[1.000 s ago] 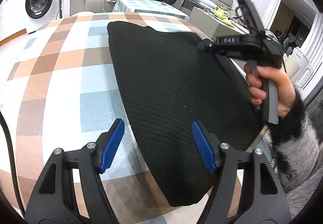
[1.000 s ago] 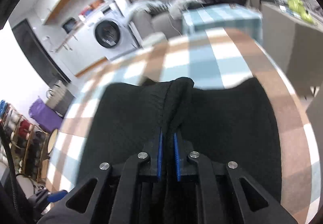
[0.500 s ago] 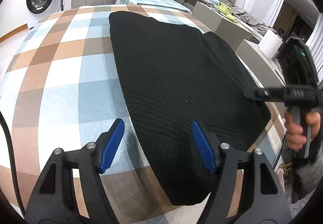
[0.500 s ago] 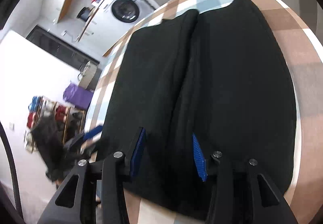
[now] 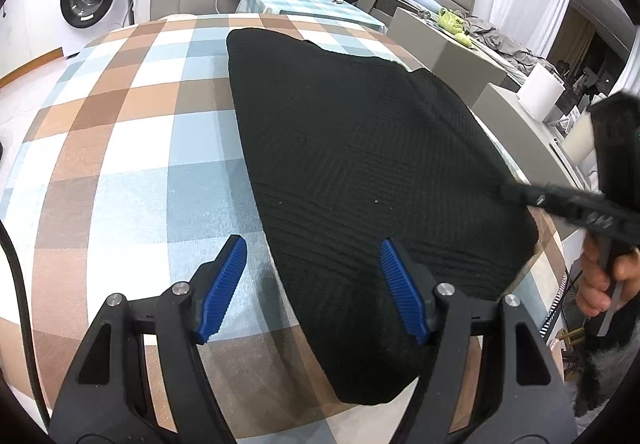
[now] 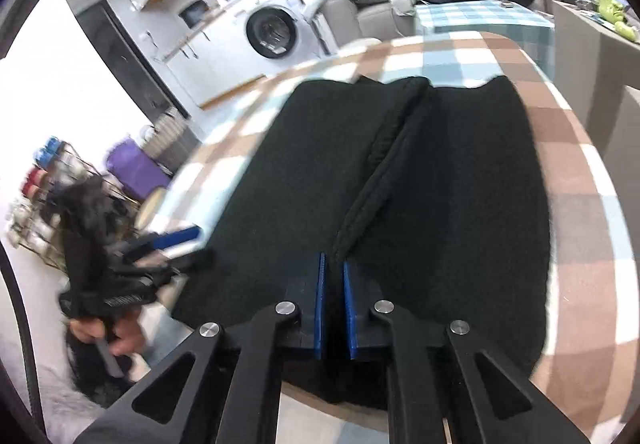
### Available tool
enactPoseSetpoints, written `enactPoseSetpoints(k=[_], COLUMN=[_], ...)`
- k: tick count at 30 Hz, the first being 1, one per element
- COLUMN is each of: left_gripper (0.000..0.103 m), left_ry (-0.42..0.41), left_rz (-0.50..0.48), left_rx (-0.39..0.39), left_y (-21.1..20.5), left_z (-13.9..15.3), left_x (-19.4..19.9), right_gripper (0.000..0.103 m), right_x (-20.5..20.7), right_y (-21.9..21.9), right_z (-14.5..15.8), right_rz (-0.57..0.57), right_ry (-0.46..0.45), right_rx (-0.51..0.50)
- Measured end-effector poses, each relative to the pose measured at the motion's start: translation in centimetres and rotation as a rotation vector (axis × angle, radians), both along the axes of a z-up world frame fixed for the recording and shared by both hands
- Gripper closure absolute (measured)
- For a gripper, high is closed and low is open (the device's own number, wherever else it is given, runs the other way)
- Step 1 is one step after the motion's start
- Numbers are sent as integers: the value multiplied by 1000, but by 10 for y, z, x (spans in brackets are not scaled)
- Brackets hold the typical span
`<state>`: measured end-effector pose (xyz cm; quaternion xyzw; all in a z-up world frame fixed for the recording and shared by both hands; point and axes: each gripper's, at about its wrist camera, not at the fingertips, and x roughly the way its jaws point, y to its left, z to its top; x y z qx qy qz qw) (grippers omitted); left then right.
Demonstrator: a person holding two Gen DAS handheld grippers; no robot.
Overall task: Fold small clothes
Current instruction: 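Pinch and press the center fold with the right tool, then open it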
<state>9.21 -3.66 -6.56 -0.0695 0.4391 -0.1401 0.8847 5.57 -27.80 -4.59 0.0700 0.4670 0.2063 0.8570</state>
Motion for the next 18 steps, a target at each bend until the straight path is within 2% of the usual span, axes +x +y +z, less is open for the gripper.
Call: enactPoseSetpoints(k=[2,5,6,7,11,18], left_gripper=[36,36,36,36,36,34], left_ry=[3,7,9,12,23,61], left_rz=[-3,-18,-27,-39,-64,-81], left_rx=[2,9,9,12,39,63], left_y=[-1,-3,-4,-6,-9,2], left_z=[-1,-1,-1,-2,-5,-12], left_x=[-1,-5,-7,-10,-25,-50], right_gripper=[94,91,85,73,64,61], right_x=[2,2,1,0,-2,-4], right_y=[-6,-9,-9,-9,-7,9], right_z=[-19,-24,-22,-21,-23,-27], right_rz=[-38,-49,-35,-18,21,73], right_ry=[64,95,98,98,116,113], right_rx=[-34,52,78,112,175,151])
